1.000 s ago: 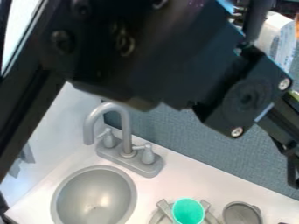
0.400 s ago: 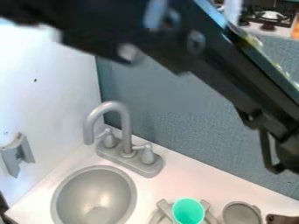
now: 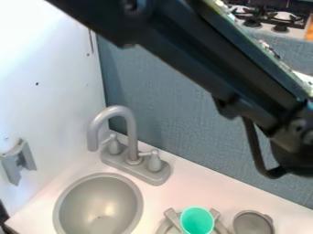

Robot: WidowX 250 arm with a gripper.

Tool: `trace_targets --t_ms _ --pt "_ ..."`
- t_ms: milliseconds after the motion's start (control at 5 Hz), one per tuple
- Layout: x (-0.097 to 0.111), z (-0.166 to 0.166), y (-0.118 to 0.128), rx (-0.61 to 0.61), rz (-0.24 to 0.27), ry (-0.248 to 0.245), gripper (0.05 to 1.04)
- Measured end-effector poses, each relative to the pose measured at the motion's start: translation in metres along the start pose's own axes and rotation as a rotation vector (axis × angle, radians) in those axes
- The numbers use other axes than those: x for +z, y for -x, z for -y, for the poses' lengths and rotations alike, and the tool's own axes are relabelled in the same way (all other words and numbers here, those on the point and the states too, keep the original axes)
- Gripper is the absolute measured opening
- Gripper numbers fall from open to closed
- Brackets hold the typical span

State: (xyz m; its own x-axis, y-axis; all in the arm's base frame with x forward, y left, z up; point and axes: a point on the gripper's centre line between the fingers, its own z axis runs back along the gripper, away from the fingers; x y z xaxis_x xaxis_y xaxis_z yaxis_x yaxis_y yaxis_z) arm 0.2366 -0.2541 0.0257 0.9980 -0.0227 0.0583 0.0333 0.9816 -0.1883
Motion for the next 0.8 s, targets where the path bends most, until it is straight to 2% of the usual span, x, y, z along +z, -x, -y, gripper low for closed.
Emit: trace_targets --t_ms 200,400,600,800 --pt "-0.010 0.013 0.020 -0.022 -0.082 -0.007 0.511" --pt "-0.024 0.009 0.037 -0.008 -0.172 -0.037 0.511" --pt "-0.042 -0.010 0.056 0.047 -0.245 -0.101 0.511" --pt "-0.060 -0.028 0.064 0.076 -0.247 -0.153 0.511"
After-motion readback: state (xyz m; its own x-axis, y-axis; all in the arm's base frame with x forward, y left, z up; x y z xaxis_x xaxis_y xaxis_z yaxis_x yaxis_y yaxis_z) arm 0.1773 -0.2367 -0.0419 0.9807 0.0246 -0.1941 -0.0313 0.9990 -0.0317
